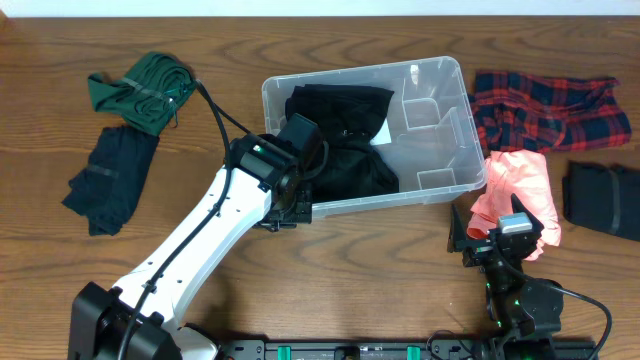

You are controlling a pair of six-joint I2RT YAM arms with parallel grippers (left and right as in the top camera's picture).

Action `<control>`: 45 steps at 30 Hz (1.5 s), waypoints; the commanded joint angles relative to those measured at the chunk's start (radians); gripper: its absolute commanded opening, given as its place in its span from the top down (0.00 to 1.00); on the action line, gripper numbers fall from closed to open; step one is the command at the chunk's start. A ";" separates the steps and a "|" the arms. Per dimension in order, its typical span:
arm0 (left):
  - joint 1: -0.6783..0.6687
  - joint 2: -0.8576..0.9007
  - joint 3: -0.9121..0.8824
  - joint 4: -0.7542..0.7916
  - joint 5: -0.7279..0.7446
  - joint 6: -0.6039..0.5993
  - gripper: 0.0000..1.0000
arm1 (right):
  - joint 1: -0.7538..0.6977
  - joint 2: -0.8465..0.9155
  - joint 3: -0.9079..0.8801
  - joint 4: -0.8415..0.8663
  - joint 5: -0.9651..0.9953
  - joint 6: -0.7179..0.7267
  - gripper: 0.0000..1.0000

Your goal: Pack container

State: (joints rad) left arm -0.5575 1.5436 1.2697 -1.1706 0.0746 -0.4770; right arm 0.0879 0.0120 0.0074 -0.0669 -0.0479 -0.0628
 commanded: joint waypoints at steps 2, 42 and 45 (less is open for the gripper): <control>0.000 0.005 -0.005 -0.005 -0.014 -0.023 0.94 | -0.009 -0.005 -0.002 -0.004 0.006 -0.006 0.01; 0.010 0.006 -0.023 0.062 -0.087 -0.014 0.93 | -0.009 -0.005 -0.002 -0.004 0.006 -0.006 0.01; 0.021 0.006 -0.021 0.063 -0.087 -0.014 0.93 | -0.009 -0.005 -0.002 -0.004 0.006 -0.006 0.01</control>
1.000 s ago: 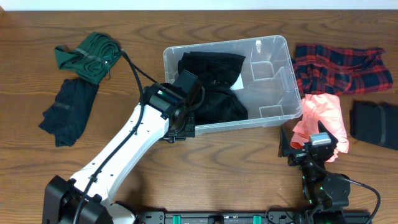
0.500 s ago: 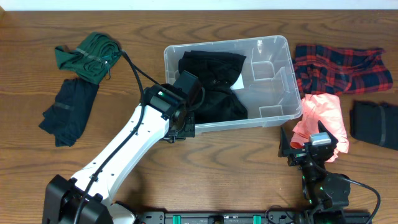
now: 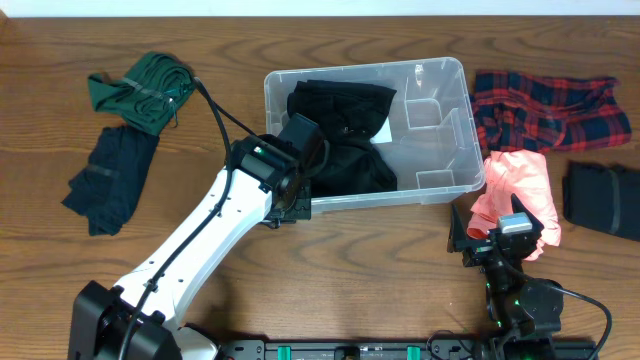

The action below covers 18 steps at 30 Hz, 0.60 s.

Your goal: Pack container

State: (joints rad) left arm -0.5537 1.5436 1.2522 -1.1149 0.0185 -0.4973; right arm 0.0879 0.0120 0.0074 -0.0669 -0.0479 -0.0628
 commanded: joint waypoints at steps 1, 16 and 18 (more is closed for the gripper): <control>0.021 0.006 -0.003 0.007 -0.031 0.005 0.93 | -0.009 -0.005 -0.002 -0.004 0.006 -0.006 0.01; 0.057 -0.033 0.056 -0.027 -0.059 0.058 0.93 | -0.009 -0.005 -0.002 -0.004 0.006 -0.006 0.01; 0.089 -0.056 0.060 -0.026 -0.099 0.058 0.93 | -0.009 -0.005 -0.002 -0.004 0.006 -0.006 0.01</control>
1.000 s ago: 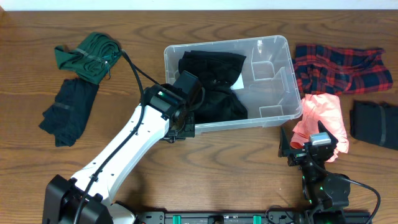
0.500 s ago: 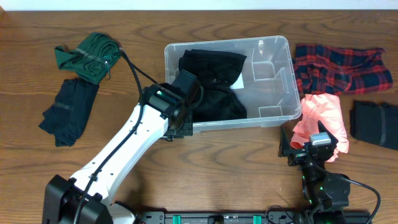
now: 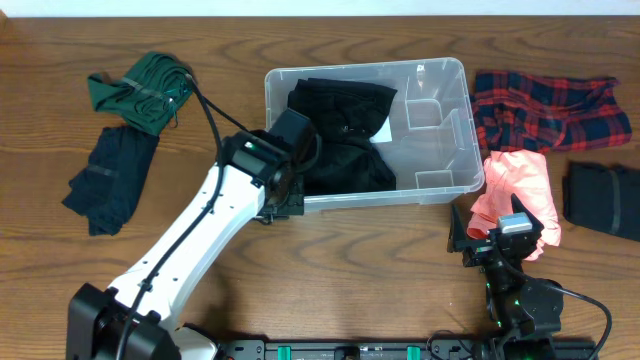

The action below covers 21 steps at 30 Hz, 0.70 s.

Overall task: Pack container
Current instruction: 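Move the left gripper to the dark green clothes and grasp them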

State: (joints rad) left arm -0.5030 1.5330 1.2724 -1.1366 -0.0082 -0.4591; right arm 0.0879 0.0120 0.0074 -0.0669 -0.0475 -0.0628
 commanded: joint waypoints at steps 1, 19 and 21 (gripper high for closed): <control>0.057 -0.056 0.039 -0.003 -0.083 0.020 0.93 | -0.009 -0.005 -0.002 -0.004 0.006 -0.006 0.01; 0.544 -0.107 0.039 0.263 -0.248 0.076 0.22 | -0.009 -0.005 -0.002 -0.004 0.006 -0.006 0.01; 0.584 -0.107 0.039 0.311 -0.248 0.109 0.19 | -0.009 -0.005 -0.002 -0.004 0.006 -0.006 0.01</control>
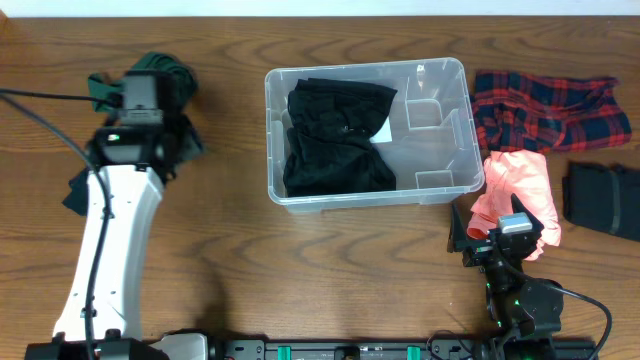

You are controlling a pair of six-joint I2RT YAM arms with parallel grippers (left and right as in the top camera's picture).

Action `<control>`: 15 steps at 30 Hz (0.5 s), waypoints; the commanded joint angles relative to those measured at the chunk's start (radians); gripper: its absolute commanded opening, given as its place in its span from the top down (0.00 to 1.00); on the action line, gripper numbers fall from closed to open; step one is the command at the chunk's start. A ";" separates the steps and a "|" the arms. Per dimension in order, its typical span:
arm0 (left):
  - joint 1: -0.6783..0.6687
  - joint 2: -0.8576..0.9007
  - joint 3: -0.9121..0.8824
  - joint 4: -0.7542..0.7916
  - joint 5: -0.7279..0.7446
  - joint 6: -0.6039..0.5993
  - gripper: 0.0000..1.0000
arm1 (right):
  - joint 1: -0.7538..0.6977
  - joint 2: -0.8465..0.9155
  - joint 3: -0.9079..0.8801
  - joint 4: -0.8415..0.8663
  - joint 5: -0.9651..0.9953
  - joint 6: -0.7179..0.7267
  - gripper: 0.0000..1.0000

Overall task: Pack container
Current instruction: 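Move the left gripper to the dark green clothes and grasp them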

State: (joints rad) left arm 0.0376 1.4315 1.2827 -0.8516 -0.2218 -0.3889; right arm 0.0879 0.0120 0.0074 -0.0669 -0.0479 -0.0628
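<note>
The clear plastic container [440, 185] stands at the table's middle, square to the edges. A black garment [335, 140] with a white tag fills its left part; the divided right part holds nothing. My left gripper [160, 150] hangs over the left-hand clothes, above the dark blue garment [78, 190] and just below the green garment [160, 68]. Its wrist hides the fingers. My right gripper [490, 232] rests open at the front right, against the pink garment [515, 180].
A red plaid garment [545, 108] lies right of the container. A folded black garment [600, 200] sits at the far right edge. The left arm [100, 250] stretches from the front edge up the left side of the table.
My left arm was at the container's front left corner. Now it is far to the left, over the green and dark blue garments. The container and the right arm have not moved.
At first the container sat tilted, with my left gripper at its front left corner by the black garment. At the following moments the container stood squarer, the gripper still at that corner. Now the gripper is away over the left-hand clothes.
</note>
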 commanded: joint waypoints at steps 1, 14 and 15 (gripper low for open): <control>0.065 -0.004 0.029 0.054 -0.034 0.060 0.17 | -0.009 -0.005 -0.002 -0.004 0.006 -0.006 0.01; 0.227 0.057 0.029 0.254 -0.034 0.249 0.02 | -0.009 -0.005 -0.002 -0.004 0.006 -0.006 0.01; 0.235 0.070 0.029 0.275 -0.034 0.261 0.02 | -0.009 -0.005 -0.002 -0.004 0.006 -0.006 0.01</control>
State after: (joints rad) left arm 0.2501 1.4662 1.2854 -0.6037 -0.2432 -0.2077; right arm 0.0879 0.0120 0.0074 -0.0669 -0.0475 -0.0628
